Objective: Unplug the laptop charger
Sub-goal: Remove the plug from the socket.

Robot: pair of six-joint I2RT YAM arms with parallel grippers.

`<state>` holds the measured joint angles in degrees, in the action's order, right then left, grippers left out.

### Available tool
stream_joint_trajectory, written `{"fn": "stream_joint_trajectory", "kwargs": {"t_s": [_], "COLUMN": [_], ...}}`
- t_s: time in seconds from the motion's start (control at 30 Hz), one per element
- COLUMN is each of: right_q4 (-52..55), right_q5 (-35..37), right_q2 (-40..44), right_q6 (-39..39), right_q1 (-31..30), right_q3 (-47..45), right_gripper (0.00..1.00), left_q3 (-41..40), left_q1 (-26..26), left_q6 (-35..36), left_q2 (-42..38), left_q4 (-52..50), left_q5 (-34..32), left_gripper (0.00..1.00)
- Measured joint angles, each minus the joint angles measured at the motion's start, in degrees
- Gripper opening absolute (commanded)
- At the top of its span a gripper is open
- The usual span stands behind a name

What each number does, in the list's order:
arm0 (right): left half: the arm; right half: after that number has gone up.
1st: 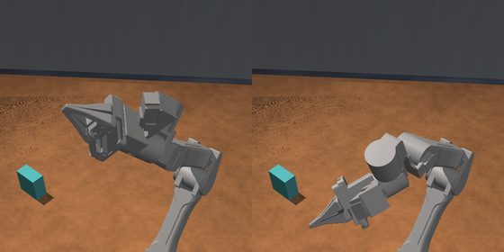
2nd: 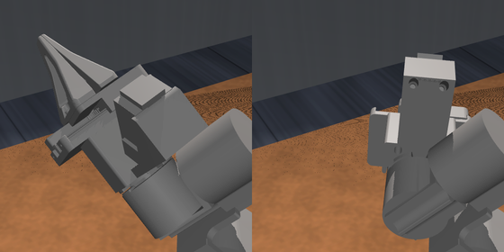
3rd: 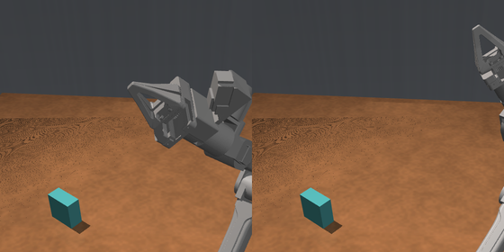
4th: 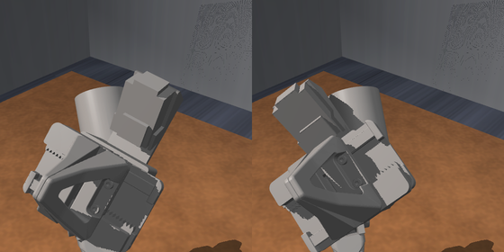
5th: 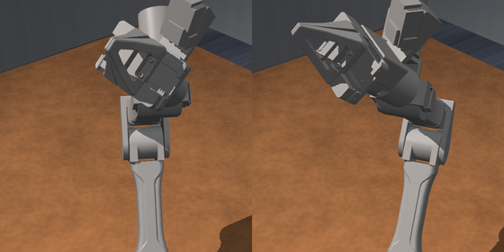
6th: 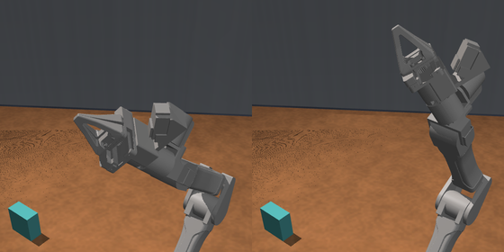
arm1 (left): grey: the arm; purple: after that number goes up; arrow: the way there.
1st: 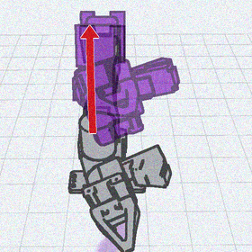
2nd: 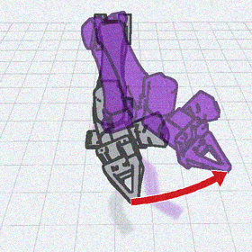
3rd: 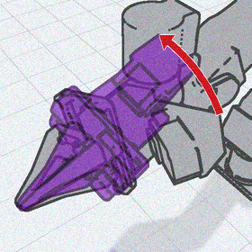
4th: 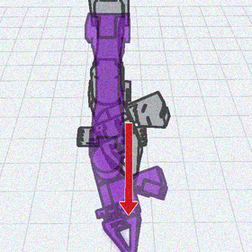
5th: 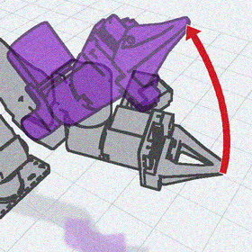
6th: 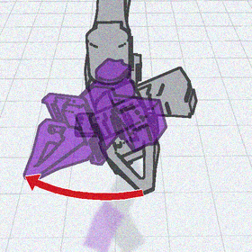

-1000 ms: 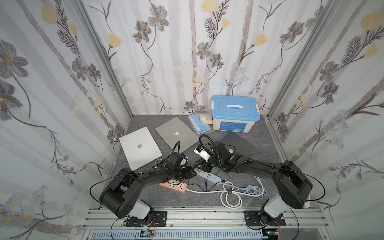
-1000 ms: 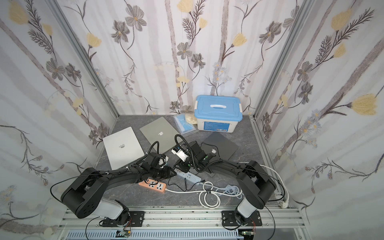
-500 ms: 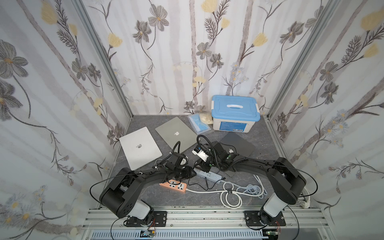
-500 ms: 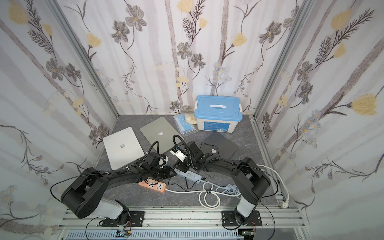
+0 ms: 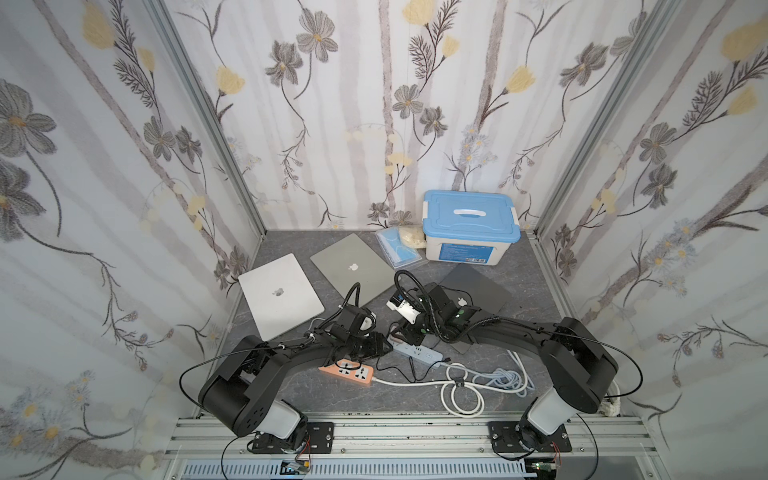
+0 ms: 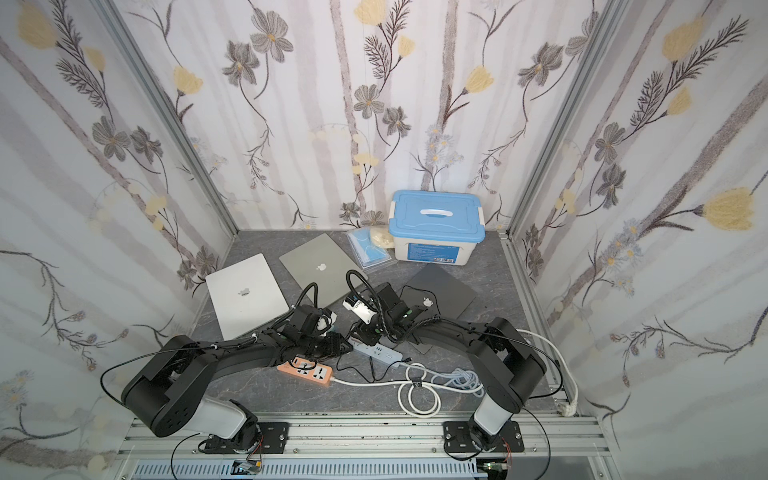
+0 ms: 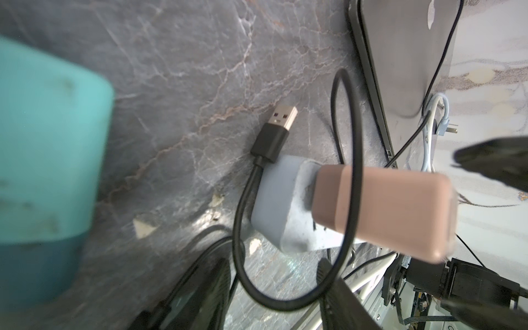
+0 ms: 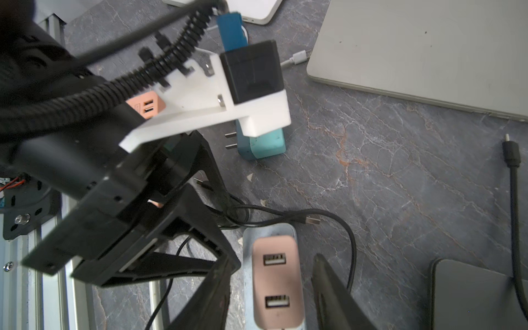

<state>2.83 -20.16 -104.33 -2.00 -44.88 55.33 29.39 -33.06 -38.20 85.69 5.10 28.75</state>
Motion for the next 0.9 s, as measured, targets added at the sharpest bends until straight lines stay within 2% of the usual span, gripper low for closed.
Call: {"fn": "stream_joint_trajectory", "kwargs": {"t_s": [0.17, 0.4, 0.7, 0.77, 0.9], "right_q4": [0.81, 1.53, 0.44, 0.28, 0.28], "right_q5": [0.55, 0.17, -1.62, -1.73, -1.84], "right_q2": [-2.21, -3.34, -3.96, -3.98, -3.89], "right_q6": [-0.50, -1.29, -2.36, -2.36, -2.36], "right_q1": [0.00, 0.00, 0.22, 0.22, 0.22], "right_q3": [1.18, 2.27, 1.97, 1.95, 1.97], "right_gripper": [0.44, 0.31, 0.27, 0.24, 0.12], "left_q3": [-0.11, -0.13, -0.13, -0.17, -0.20], "left_q1": [0.00, -0.02, 0.00, 0.00, 0.00], "left_q6": [-0.39, -0.39, -0.42, -0.42, -0.79], "left_q2": [-0.22, -0.24, -0.11, -0.09, 0.02], "left_q4": [0.02, 0.04, 0.11, 0.22, 0.37], "left_q5": [-0.11, -0.15, -0.07, -0.07, 0.04], "left_gripper": [0.54, 0.53, 0.53, 0.53, 0.53]}}
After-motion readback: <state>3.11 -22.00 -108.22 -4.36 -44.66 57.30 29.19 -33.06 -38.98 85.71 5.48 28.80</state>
